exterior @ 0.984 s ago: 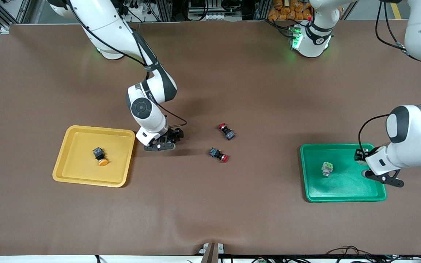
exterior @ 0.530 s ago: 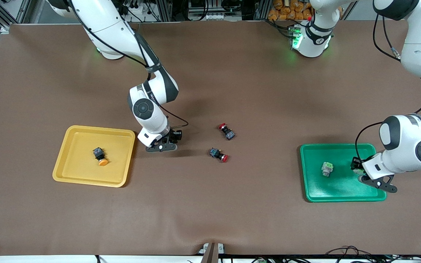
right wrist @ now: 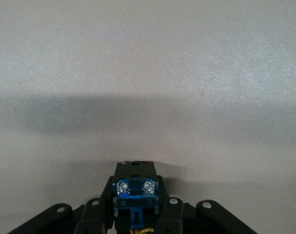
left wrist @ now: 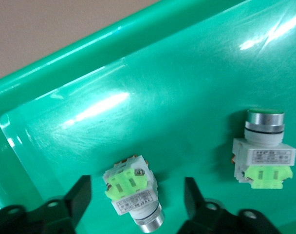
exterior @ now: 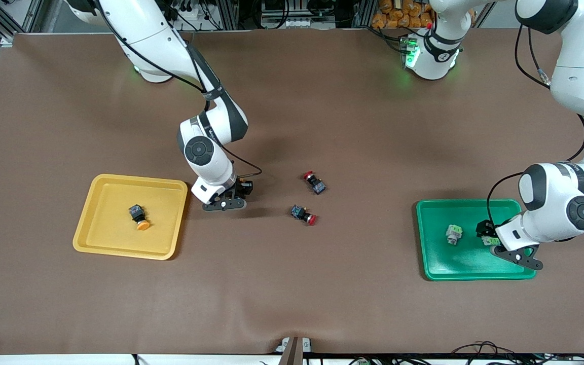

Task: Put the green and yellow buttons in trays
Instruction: 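Lower the green button into the green tray while the right gripper grasps another yellow button, then open the left gripper while the right gripper carries the yellow button over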

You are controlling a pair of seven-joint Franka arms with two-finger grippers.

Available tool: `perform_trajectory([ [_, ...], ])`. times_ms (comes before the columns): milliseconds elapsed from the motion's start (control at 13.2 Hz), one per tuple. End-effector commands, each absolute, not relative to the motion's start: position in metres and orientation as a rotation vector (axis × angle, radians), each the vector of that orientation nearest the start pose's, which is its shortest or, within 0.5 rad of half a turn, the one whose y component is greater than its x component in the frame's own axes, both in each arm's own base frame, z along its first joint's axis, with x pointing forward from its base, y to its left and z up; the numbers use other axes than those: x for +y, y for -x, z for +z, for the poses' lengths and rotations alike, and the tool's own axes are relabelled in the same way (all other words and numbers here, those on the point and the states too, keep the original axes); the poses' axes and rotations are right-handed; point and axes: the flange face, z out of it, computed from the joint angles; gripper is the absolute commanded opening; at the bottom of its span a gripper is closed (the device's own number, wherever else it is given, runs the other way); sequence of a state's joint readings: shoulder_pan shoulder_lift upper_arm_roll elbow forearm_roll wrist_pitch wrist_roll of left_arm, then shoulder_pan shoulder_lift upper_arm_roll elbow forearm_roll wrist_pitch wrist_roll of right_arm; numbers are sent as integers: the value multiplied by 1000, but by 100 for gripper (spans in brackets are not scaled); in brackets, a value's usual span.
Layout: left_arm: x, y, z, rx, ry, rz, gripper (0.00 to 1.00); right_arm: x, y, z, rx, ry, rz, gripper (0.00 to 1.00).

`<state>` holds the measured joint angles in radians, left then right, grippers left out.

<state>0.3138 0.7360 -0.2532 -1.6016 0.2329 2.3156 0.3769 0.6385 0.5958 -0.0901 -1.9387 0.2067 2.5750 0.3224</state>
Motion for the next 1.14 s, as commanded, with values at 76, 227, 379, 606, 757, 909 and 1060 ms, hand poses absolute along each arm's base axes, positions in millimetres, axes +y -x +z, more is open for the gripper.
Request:
perform_trajectory([
  [76, 47, -710, 249, 690, 3044, -116, 100, 300, -539, 193, -83, 3075, 2, 0],
  [227, 33, -713, 265, 702, 3056, -127, 100, 299, -535, 219, -85, 3077, 82, 0],
  [379, 7, -716, 295, 559, 3117, -109, 100, 294, -536, 247, -76, 3073, 131, 0],
  [606, -53, -718, 352, 372, 3125, 83, 100, 285, -543, 269, -65, 3072, 167, 0],
  [757, -94, -704, 403, 272, 3102, 68, 100, 267, -552, 272, -103, 3071, 156, 0],
  [909, -119, -686, 441, 230, 3084, 76, 100, 210, -570, 276, -183, 3058, 198, 0],
  [1060, -137, -669, 479, 216, 3075, 58, 100, 143, -585, 280, -274, 3029, 233, 0],
])
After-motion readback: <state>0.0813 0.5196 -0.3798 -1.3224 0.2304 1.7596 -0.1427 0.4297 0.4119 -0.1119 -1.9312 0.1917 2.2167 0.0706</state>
